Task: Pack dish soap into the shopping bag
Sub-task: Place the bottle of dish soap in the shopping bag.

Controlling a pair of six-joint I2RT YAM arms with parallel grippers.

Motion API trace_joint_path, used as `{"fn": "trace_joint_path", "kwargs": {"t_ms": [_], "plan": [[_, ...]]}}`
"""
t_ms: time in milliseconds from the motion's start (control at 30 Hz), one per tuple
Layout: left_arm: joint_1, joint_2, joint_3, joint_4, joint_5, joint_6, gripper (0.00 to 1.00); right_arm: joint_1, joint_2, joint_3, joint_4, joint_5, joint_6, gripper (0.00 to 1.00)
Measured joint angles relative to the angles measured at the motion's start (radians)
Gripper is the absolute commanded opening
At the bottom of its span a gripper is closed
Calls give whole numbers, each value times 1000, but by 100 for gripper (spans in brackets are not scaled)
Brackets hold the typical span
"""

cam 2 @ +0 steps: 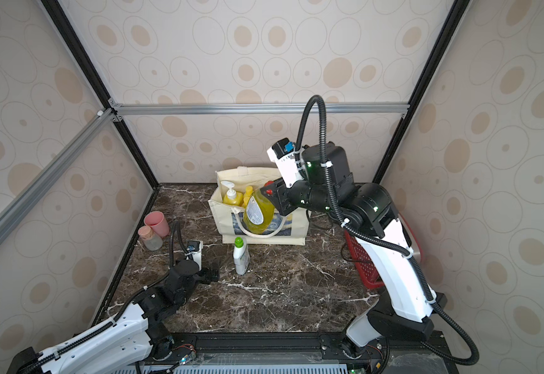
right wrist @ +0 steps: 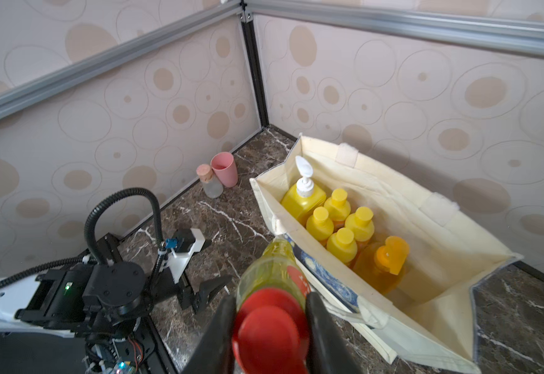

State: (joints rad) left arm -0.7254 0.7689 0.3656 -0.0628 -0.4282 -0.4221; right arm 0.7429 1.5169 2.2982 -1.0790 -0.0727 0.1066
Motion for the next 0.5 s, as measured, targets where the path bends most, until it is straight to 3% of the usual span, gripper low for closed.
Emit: {"fn": "trace_joint_path", "kwargs": {"t_ms": [300,500], "plan": [[1,23,13,1,4,0,99,-172,40,29,84,57,-12,0],[1,34,20,2,5,0,99,-201,127,29,134,156,-52,0]]}}
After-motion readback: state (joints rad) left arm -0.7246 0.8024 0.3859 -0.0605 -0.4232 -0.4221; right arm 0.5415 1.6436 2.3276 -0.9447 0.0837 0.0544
